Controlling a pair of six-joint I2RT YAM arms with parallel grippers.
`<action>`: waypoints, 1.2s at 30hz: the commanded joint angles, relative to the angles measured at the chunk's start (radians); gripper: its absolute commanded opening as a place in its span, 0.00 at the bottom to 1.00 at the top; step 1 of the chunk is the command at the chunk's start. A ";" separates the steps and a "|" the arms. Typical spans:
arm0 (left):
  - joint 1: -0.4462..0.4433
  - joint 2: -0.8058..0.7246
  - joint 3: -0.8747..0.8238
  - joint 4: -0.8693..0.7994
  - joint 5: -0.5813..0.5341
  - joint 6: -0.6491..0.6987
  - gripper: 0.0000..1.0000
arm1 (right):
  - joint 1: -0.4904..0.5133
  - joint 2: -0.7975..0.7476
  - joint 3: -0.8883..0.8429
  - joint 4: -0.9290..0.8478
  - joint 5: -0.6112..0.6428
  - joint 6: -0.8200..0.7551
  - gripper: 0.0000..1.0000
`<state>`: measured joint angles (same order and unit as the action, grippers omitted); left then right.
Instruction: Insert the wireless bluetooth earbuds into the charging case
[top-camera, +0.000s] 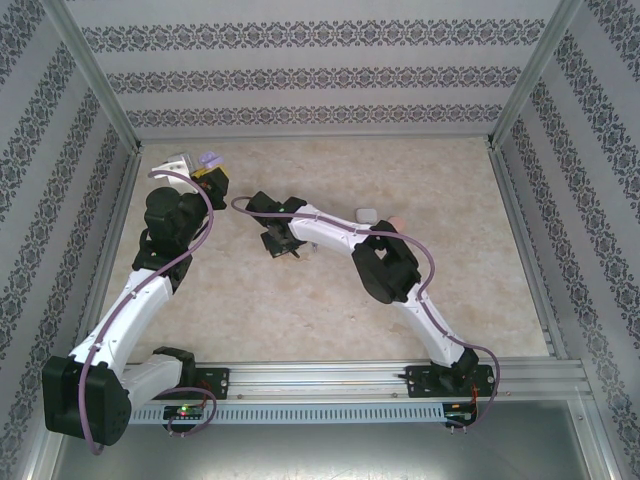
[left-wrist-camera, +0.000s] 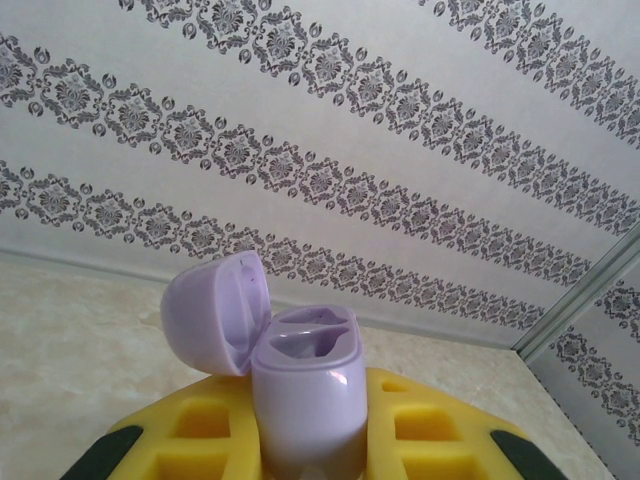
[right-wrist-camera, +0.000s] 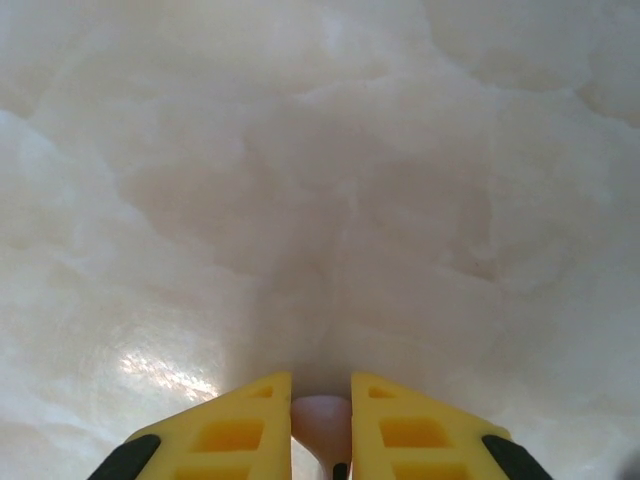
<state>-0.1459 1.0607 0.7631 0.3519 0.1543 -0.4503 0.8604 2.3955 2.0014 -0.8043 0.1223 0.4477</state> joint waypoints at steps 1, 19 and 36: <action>0.016 -0.001 0.008 0.024 0.038 0.004 0.00 | -0.013 -0.082 -0.055 0.014 0.008 0.027 0.18; -0.022 0.095 -0.002 0.174 0.241 0.116 0.00 | -0.169 -0.557 -0.293 0.089 0.039 -0.011 0.17; -0.303 0.287 -0.064 0.431 0.457 0.525 0.00 | -0.206 -0.928 -0.373 0.172 0.029 -0.076 0.19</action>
<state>-0.4217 1.3319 0.6964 0.6613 0.5579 -0.0147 0.6567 1.5227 1.6669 -0.6788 0.1452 0.3908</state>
